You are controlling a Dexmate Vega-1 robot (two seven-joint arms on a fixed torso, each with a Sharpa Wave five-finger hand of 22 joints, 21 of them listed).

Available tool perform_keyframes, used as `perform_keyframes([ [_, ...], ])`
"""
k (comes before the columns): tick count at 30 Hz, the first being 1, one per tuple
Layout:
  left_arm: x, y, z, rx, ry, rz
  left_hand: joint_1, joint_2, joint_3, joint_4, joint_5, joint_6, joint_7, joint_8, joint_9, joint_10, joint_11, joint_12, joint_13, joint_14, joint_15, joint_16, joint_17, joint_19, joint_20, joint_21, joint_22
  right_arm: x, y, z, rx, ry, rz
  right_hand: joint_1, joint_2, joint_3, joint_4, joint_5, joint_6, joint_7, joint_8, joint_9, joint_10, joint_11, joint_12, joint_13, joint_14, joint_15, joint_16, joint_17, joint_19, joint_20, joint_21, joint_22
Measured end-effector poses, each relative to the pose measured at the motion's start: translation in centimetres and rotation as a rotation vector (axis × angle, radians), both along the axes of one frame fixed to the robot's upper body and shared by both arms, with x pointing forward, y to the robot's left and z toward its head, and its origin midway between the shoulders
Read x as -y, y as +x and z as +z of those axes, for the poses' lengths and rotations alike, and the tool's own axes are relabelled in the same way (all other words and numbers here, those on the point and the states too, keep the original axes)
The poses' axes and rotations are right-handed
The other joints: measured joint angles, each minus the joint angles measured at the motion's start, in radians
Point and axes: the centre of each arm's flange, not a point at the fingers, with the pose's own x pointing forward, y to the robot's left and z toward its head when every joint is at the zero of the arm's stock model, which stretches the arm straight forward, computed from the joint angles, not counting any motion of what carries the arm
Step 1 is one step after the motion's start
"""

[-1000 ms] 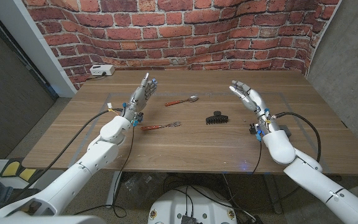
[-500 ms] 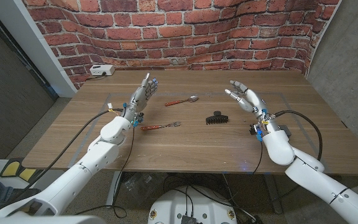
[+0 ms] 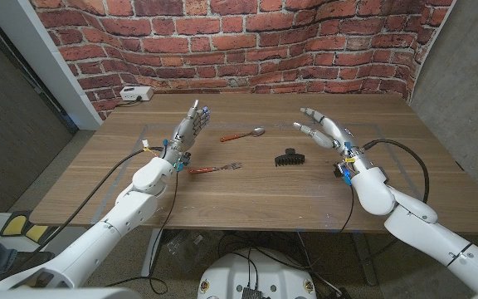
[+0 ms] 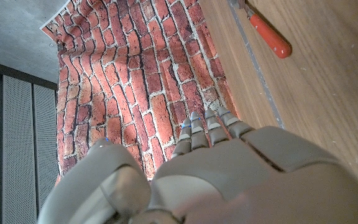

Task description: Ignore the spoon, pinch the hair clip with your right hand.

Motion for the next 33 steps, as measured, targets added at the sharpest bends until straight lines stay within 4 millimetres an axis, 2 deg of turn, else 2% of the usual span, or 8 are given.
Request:
perform_keyframes([
  [2, -0.1, 0.0, 0.0, 0.0, 0.0, -0.004, 0.0, 0.0, 0.0, 0.0, 0.0, 0.0, 0.0, 0.0, 0.0, 0.0, 0.0, 0.0, 0.0, 0.0, 0.0, 0.0, 0.0, 0.0, 0.0, 0.0, 0.0, -0.5, -0.5, 0.9, 0.009, -0.034, 0.002, 0.0, 0.0, 0.0, 0.0, 0.0, 0.0, 0.0, 0.0, 0.0, -0.003, -0.003, 0.0, 0.0, 0.0, 0.0, 0.0, 0.002, -0.004, -0.004, 0.0, 0.0],
  [6, -0.1, 0.0, -0.1, -0.002, 0.0, -0.003, 0.0, 0.0, 0.0, 0.0, 0.0, 0.011, 0.0, 0.0, 0.0, 0.009, 0.001, 0.0, 0.0, 0.005, -0.005, 0.0, 0.0, 0.0, 0.0, 0.0, 0.0, -0.1, 0.0, 0.5, -0.026, -0.051, -0.031, 0.004, 0.004, 0.0, 0.0, 0.0, 0.026, -0.012, 0.012, 0.0, -0.003, -0.003, 0.0, 0.0, -0.005, 0.005, 0.0, 0.001, -0.004, -0.004, -0.004, 0.0],
  [7, -0.1, 0.0, -0.2, -0.002, 0.0, -0.003, 0.0, 0.0, 0.0, 0.0, 0.0, 0.011, 0.0, 0.0, 0.0, 0.011, 0.0, 0.0, 0.0, 0.005, -0.005, 0.0, 0.0, 0.0, 0.0, 0.0, 0.0, -0.1, 0.1, 0.4, -0.033, -0.054, -0.037, 0.004, 0.004, 0.0, 0.0, 0.0, 0.037, -0.01, 0.016, 0.0, -0.003, -0.003, 0.0, 0.0, -0.005, 0.005, 0.0, 0.001, -0.004, -0.004, -0.004, 0.0],
  [8, -0.1, -0.1, -0.2, 0.0, 0.0, -0.007, 0.005, 0.005, 0.0, 0.0, 0.0, 0.011, 0.0, 0.0, 0.0, 0.011, 0.0, 0.0, 0.0, 0.005, -0.005, 0.0, 0.0, 0.0, 0.0, 0.0, 0.0, -0.6, -0.6, 1.5, -0.016, -0.084, -0.028, 0.004, 0.004, 0.0, 0.0, 0.0, 0.042, -0.008, 0.016, 0.0, -0.002, -0.004, 0.0, 0.0, -0.005, 0.005, 0.0, 0.001, -0.004, -0.004, -0.004, 0.0],
  [11, -0.1, 0.0, -0.3, -0.003, -0.001, -0.006, 0.008, 0.008, 0.0, 0.0, 0.0, 0.018, 0.0, 0.0, 0.0, 0.011, 0.0, 0.0, 0.0, 0.005, -0.005, 0.0, 0.0, 0.0, 0.0, 0.0, 0.0, -0.6, -0.5, 1.5, -0.03, -0.101, -0.045, 0.013, 0.002, 0.0, 0.0, 0.0, 0.039, -0.002, 0.016, 0.0, 0.008, -0.007, 0.0, 0.002, -0.008, 0.003, 0.0, 0.001, -0.004, -0.004, -0.008, 0.0],
  [14, -0.2, 0.0, -0.4, -0.004, -0.003, -0.009, 0.008, 0.008, 0.0, 0.0, -0.004, 0.021, 0.0, 0.0, 0.0, 0.011, 0.0, 0.0, 0.0, 0.005, -0.005, 0.0, 0.0, 0.0, 0.0, 0.0, 0.0, -0.9, -0.7, 2.0, -0.035, -0.137, -0.058, 0.016, 0.001, 0.004, -0.004, 0.0, 0.025, 0.011, 0.008, 0.0, 0.008, -0.007, 0.0, 0.005, -0.011, 0.0, 0.0, 0.001, -0.003, -0.004, -0.008, 0.0],
  [21, -0.2, 0.1, -0.7, -0.007, -0.007, -0.011, 0.008, 0.008, -0.003, -0.003, -0.004, 0.027, 0.006, 0.0, 0.0, 0.011, 0.0, 0.0, 0.0, 0.011, 0.0, 0.0, 0.0, 0.0, 0.0, 0.0, 0.0, -1.3, -1.1, 2.7, -0.048, -0.201, -0.085, 0.032, 0.002, 0.008, -0.008, 0.007, 0.007, 0.004, 0.001, 0.0, 0.013, -0.012, 0.0, 0.005, -0.011, 0.0, -0.003, -0.001, -0.003, -0.004, -0.015, 0.0],
  [33, -0.1, 0.4, -1.1, -0.021, 0.0, -0.012, 0.011, 0.011, -0.004, -0.004, -0.004, 0.032, 0.011, 0.0, 0.0, 0.011, 0.0, 0.0, 0.0, 0.01, 0.0, 0.0, 0.0, 0.0, 0.0, 0.0, 0.0, -1.7, -1.6, 3.7, -0.092, -0.324, -0.137, 0.051, -0.009, 0.012, -0.012, 0.007, -0.022, 0.011, -0.007, 0.0, 0.009, -0.026, 0.0, 0.005, -0.019, -0.008, -0.007, -0.001, -0.003, -0.004, -0.018, 0.0],
])
